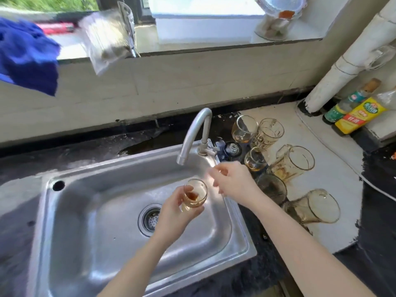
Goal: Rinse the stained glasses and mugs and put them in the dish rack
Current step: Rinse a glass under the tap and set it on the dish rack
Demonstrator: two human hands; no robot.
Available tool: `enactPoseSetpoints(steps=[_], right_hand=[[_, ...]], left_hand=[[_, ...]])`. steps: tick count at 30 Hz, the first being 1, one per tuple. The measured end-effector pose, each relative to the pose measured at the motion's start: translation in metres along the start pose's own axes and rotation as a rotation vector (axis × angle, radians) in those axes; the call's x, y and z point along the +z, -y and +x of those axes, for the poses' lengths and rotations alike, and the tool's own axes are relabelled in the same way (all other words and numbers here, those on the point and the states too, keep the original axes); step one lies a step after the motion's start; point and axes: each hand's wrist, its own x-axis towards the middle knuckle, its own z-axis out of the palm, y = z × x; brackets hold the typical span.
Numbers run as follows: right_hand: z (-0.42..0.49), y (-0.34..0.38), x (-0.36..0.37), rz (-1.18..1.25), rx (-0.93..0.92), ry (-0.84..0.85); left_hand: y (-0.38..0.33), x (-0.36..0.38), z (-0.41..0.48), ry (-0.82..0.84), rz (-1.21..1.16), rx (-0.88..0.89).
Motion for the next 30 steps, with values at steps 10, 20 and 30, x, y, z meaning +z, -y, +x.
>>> enactPoseSetpoints(steps=[10, 20, 30], right_hand=[[0.113, -0.004, 0.027, -0.828, -0.026, -0.072], [0.122, -0.016, 0.031, -1.163, -0.219, -0.058], [0.117, -0.013, 0.033, -1.223, -0.32, 0.005]], left_hand=[[0.028, -0.024, 0.034, -0.095, 0.013, -0.097], [0.025, -0.015, 0.037, -0.147, -0.028, -0.145], [0.015, -0.009, 0.031, -0.204, -0.037, -0.152]])
